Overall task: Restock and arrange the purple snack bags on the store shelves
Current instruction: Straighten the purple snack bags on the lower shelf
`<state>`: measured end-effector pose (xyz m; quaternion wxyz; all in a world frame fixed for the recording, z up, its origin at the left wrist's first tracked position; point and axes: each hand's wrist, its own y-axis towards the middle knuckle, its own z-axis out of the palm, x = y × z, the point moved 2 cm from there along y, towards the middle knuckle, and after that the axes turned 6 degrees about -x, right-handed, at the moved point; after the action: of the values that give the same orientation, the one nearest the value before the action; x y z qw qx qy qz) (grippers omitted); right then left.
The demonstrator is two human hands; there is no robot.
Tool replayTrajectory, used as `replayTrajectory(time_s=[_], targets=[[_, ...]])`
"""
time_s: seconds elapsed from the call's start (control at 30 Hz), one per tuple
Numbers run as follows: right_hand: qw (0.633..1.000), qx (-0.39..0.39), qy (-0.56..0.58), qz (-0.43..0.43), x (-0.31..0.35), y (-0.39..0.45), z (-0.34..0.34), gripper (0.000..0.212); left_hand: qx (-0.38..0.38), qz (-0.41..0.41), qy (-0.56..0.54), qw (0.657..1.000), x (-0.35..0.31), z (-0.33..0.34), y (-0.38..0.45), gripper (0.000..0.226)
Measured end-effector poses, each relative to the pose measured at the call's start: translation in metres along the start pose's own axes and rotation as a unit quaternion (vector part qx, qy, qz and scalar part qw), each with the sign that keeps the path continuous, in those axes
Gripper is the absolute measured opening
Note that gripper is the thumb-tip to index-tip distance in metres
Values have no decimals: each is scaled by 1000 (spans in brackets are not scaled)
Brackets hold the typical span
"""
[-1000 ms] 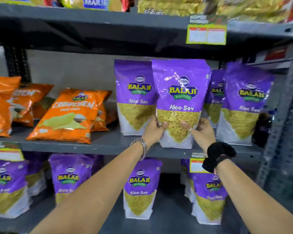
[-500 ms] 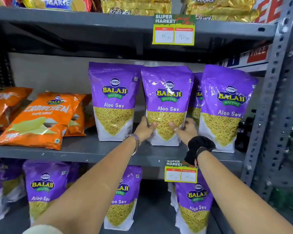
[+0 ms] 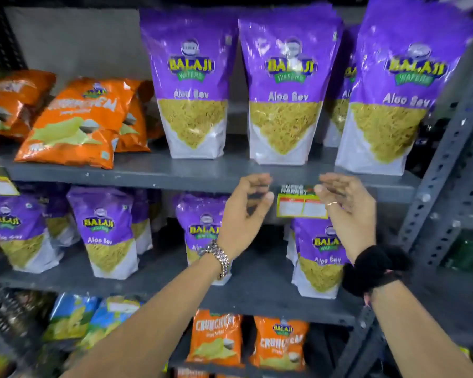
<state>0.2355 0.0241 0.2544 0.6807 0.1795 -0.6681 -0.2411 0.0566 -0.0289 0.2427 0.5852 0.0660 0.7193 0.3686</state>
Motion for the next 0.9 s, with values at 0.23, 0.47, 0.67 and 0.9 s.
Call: replayTrajectory(time_s=[0.23,0.47,0.67,0.9], targets=[[993,-67,-37,94,-88,-66,-43,23,76,-145,60,985,102,42,-71,32],[944,-32,-100,314,-209,-81,-68,33,207,-345,134,905,188,100,-103,54],[904,5,-96,417,-249,-53,-77,102,215,-399,120,883,214,137,-82,50],[916,10,-31,400,-280,-56,-75,81,178,-413,78,890,229,156,-73,37]])
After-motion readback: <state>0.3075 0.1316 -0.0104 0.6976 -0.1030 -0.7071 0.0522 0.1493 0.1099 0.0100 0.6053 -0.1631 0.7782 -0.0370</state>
